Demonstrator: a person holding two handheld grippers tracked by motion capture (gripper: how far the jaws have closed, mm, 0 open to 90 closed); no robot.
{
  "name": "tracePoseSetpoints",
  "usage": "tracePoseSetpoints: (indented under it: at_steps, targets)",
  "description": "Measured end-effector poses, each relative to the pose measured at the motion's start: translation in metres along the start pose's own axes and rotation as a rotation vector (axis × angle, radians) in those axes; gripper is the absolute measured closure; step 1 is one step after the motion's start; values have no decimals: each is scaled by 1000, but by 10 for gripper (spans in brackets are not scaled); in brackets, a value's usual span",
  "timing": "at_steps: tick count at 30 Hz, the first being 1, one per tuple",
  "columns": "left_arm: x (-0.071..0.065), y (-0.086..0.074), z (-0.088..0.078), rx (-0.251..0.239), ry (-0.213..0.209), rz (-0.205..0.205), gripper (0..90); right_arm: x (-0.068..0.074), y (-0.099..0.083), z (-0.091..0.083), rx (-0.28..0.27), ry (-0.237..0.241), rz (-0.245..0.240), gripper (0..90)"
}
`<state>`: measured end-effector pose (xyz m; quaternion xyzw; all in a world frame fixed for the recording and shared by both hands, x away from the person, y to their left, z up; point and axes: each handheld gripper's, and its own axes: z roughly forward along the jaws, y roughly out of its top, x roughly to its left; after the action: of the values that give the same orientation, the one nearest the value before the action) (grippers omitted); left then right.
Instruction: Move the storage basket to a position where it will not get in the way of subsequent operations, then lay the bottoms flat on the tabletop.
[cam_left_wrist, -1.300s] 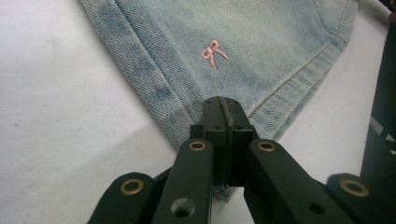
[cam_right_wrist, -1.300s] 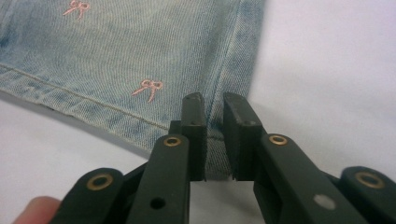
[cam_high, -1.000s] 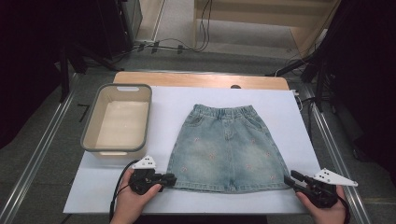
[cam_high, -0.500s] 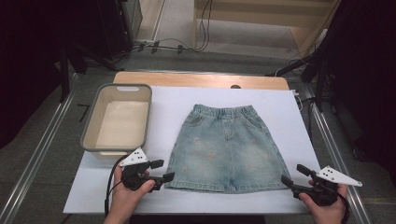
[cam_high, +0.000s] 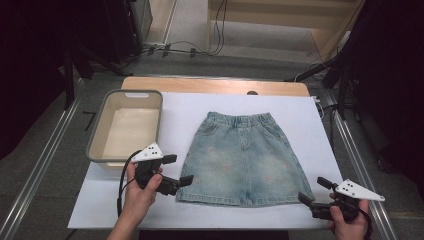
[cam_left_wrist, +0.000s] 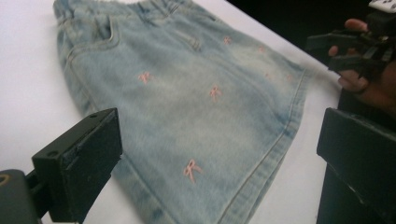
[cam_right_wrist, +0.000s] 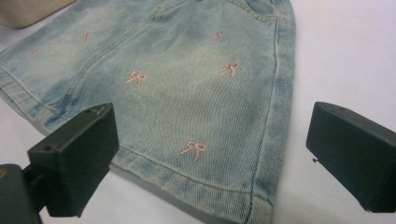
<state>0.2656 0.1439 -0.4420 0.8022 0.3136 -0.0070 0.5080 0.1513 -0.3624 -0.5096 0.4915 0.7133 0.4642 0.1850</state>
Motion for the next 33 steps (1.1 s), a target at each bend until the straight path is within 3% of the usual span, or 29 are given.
tracePoseSetpoints:
  at_steps: [16,33]
  targets:
    - [-4,41,26,-1,-12,64,0,2,2,3,-1,43,-26,7]
    - [9,65,33,-30,14,61,0,8,5,7,-9,58,-49,0]
